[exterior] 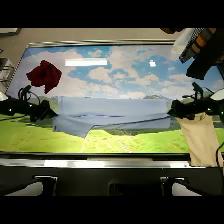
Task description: Fold the clothes and pants, and hang the long-sleeved shirts on hangers.
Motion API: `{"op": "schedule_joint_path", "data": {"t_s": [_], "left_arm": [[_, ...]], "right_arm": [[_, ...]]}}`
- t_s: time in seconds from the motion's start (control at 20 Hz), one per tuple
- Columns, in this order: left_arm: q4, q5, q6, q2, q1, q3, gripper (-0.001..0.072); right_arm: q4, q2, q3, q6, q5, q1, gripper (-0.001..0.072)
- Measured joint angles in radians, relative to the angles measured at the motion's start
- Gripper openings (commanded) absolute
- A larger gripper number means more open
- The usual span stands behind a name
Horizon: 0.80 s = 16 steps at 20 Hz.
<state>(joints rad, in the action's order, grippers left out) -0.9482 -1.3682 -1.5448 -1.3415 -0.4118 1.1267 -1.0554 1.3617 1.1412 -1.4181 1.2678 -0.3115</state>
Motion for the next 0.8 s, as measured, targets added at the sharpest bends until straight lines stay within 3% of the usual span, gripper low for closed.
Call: {"op": "schedule_joint_path", "data": {"t_s": [0.4,0.8], "left_arm": [[0.005,-0.013,-0.044,-0.344,0.058,0.392,0.0014],[0.108,0.058,-0.097,-0.514,0.074,0.537,0.0016]], "right_arm": [[-0.117,0.160,0.156,-0.118,-0.141,0.047,0.0035],[-0.061,0.237,0.173,-0.153,-0.264,0.051,0.0038]]}}
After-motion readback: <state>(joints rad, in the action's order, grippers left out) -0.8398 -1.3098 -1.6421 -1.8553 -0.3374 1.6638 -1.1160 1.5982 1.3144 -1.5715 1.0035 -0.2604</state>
